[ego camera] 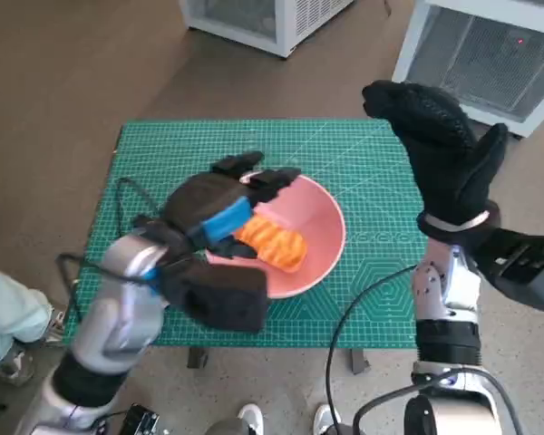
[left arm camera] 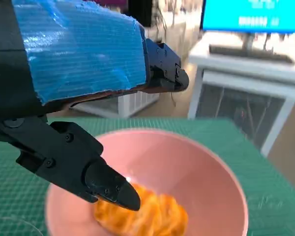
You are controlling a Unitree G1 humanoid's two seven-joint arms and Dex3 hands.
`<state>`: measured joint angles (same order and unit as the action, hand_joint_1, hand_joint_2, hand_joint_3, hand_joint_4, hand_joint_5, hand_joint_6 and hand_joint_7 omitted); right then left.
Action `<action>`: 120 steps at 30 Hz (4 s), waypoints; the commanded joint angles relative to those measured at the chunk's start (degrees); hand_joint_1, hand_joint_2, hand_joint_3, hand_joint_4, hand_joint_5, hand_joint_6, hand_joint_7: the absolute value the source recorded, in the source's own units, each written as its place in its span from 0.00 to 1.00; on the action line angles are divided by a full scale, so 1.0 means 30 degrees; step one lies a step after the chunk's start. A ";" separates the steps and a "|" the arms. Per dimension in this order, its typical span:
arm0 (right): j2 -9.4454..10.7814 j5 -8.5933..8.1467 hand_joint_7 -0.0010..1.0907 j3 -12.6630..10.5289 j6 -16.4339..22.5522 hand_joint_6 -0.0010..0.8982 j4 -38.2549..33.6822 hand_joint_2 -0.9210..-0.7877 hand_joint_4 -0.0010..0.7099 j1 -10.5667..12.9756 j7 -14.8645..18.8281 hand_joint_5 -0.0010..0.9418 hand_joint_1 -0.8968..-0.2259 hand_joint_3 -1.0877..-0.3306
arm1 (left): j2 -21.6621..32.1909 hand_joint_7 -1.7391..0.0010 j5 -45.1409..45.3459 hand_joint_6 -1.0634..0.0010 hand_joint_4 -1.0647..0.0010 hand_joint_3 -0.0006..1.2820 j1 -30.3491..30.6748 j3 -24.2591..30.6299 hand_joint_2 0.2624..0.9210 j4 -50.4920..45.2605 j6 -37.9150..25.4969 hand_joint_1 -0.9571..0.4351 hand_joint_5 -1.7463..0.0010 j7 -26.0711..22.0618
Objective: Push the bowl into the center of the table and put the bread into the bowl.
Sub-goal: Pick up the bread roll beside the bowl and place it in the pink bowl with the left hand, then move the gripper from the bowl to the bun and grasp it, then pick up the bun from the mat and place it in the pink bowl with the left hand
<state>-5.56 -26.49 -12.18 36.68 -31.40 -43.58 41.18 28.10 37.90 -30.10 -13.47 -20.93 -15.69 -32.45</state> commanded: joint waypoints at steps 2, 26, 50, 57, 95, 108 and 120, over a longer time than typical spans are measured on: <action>0.0130 0.0227 0.55 0.0196 -0.0114 0.00 0.0110 0.00 0.20 0.0584 -0.0132 0.06 0.19 0.34 | 0.0986 0.99 -0.1047 0.80 0.92 0.00 0.1651 0.2245 0.76 -0.3247 -0.0420 0.37 1.00 -0.0768; 0.0118 0.0130 0.54 0.0442 -0.0345 0.00 0.0354 0.00 0.19 0.0574 -0.0170 0.06 0.20 0.34 | 0.3267 1.00 -0.3757 0.82 0.94 0.00 0.8608 0.8981 0.79 -0.7213 -0.0570 0.38 1.00 -0.0881; -0.0298 0.0041 0.55 0.0511 -0.0790 0.00 0.0620 0.00 0.18 0.0727 0.0039 0.06 0.19 0.34 | 0.4308 0.99 -0.2575 0.80 0.91 0.00 1.0775 0.7787 0.68 -0.7430 -0.2699 0.51 1.00 -0.2467; -0.0277 0.0031 0.54 0.0521 -0.1041 0.00 0.0829 0.00 0.18 0.0803 -0.0009 0.06 0.19 0.34 | 0.4219 0.99 -0.1908 0.78 0.90 0.00 1.0711 0.6712 0.68 -0.6772 -0.3318 0.50 1.00 -0.2270; -0.0287 0.0065 0.53 0.0534 -0.1197 0.00 0.1045 0.00 0.17 0.0794 0.0064 0.08 0.20 0.33 | 0.3001 0.94 0.1158 0.43 0.48 0.03 0.7099 0.1532 0.84 0.2695 -0.4858 0.72 0.95 0.1764; -0.0276 0.0006 0.53 0.0507 -0.1134 0.00 0.0877 0.00 0.17 0.0723 0.0184 0.08 0.21 0.34 | 0.3609 0.41 0.0509 0.33 0.27 0.03 0.7389 0.2276 0.96 0.3165 -0.2571 0.69 0.38 0.3168; -0.0103 -0.0074 0.53 0.0540 -0.1225 0.00 0.0898 0.00 0.16 0.0688 0.0208 0.08 0.20 0.34 | 0.4020 0.36 -0.1520 0.36 0.26 0.03 0.6681 0.4471 0.97 0.1018 -0.2735 0.69 0.39 0.1488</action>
<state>-6.26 -26.71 -10.79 33.49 -28.28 -42.64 41.37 39.00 34.95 -8.59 -2.27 -15.17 -23.35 -26.79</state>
